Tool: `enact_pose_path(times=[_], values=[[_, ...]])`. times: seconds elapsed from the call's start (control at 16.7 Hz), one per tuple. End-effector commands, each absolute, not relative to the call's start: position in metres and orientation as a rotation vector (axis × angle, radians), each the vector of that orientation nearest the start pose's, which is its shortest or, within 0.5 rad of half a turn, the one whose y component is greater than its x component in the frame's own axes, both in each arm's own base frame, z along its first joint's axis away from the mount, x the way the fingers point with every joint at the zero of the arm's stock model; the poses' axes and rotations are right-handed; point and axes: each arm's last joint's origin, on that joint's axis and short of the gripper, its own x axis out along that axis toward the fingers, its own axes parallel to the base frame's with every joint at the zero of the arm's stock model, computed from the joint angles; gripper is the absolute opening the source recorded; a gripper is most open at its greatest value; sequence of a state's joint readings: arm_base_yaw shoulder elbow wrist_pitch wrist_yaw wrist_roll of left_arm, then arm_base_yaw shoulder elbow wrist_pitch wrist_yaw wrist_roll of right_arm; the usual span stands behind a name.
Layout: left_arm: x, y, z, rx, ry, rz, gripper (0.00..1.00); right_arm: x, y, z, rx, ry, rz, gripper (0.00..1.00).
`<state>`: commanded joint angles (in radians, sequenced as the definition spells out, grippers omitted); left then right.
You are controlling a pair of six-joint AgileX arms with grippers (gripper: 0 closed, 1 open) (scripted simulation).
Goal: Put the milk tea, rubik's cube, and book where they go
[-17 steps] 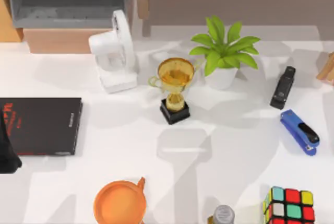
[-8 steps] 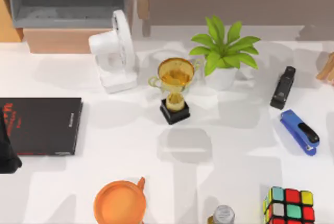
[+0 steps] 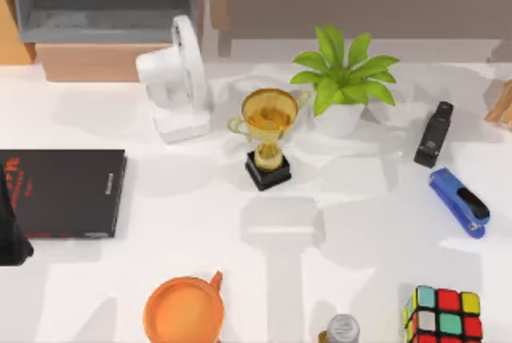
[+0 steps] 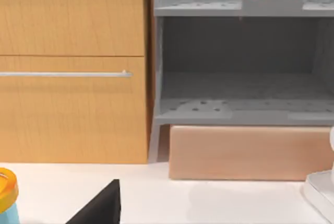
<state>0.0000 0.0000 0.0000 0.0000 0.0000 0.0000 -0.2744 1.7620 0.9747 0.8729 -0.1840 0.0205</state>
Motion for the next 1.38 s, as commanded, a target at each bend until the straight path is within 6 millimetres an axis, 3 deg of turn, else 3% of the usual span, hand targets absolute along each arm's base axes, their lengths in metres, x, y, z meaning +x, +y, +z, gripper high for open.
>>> enact_pose_path(times=[0.24,0.48,0.66,1.08,1.38], values=[[0.106,-0.001,0.160,0.000,0.000,0.000,1.00,0.363,-0.149,0.190,-0.007,-0.040,-0.089,0.00],[0.106,-0.001,0.160,0.000,0.000,0.000,1.00,0.353,-0.180,0.141,0.007,0.002,-0.053,0.00],[0.106,-0.001,0.160,0.000,0.000,0.000,1.00,0.352,-0.188,0.125,-0.004,-0.009,-0.022,0.00],[0.106,-0.001,0.160,0.000,0.000,0.000,1.00,0.353,-0.188,0.122,-0.005,-0.012,-0.015,0.00],[0.106,-0.001,0.160,0.000,0.000,0.000,1.00,0.353,-0.189,0.104,-0.008,-0.016,-0.016,0.00]])
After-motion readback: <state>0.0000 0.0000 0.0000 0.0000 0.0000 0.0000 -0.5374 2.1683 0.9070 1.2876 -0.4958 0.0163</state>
